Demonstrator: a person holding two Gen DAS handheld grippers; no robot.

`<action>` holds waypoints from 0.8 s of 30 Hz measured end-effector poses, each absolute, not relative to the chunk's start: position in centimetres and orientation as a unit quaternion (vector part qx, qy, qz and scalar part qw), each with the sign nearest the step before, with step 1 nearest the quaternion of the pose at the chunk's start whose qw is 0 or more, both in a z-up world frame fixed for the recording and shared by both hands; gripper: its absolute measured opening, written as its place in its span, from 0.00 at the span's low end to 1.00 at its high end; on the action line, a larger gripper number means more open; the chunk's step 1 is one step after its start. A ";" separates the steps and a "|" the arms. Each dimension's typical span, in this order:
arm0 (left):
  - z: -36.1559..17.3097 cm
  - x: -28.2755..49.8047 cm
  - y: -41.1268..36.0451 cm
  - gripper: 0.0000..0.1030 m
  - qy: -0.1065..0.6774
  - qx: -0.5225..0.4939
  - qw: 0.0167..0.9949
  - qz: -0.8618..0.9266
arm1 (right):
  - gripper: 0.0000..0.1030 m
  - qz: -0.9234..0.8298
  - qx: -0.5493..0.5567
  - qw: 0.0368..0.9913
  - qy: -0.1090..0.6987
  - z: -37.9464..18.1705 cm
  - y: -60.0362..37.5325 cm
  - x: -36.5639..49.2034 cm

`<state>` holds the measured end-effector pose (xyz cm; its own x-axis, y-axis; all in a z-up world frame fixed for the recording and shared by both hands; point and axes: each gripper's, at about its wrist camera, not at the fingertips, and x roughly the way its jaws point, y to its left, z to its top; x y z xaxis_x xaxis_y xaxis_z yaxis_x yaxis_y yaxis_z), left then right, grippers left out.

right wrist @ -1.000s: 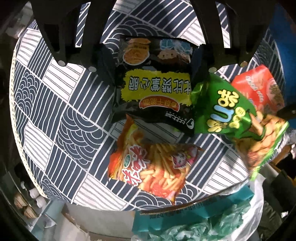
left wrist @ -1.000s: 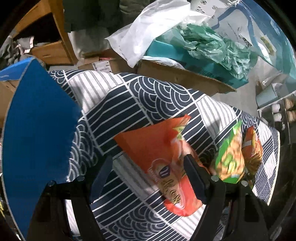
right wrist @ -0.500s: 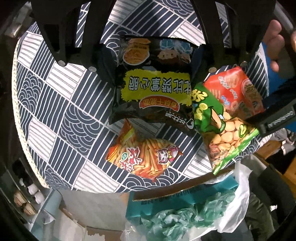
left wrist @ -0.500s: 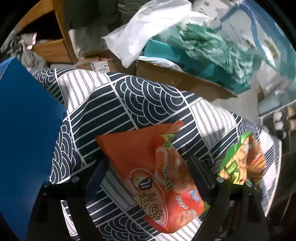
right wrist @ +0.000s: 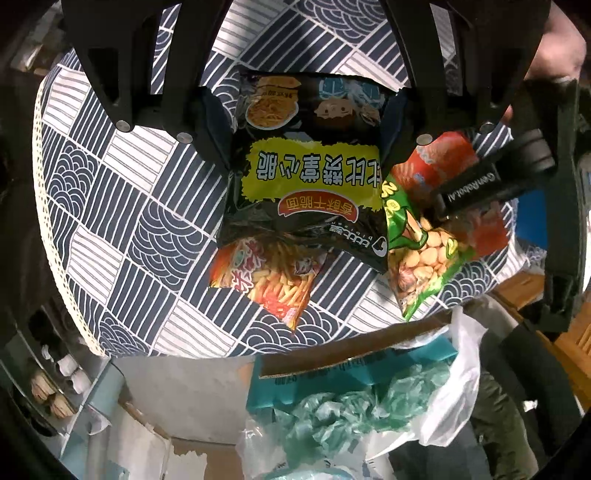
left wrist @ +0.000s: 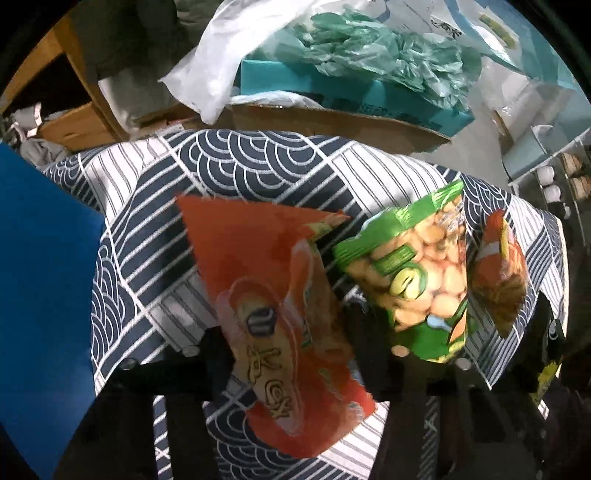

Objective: Organize snacks
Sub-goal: 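Carry the orange bag with the left tool while the right tool carries the black bag into the box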

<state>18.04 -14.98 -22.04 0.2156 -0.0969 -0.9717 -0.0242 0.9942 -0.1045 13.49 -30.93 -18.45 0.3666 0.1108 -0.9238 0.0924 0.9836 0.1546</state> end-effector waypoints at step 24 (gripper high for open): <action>-16.3 12.7 -11.7 0.25 0.601 0.002 0.797 -0.059 | 0.67 0.048 0.077 0.836 0.541 -14.4 -27.3 10.1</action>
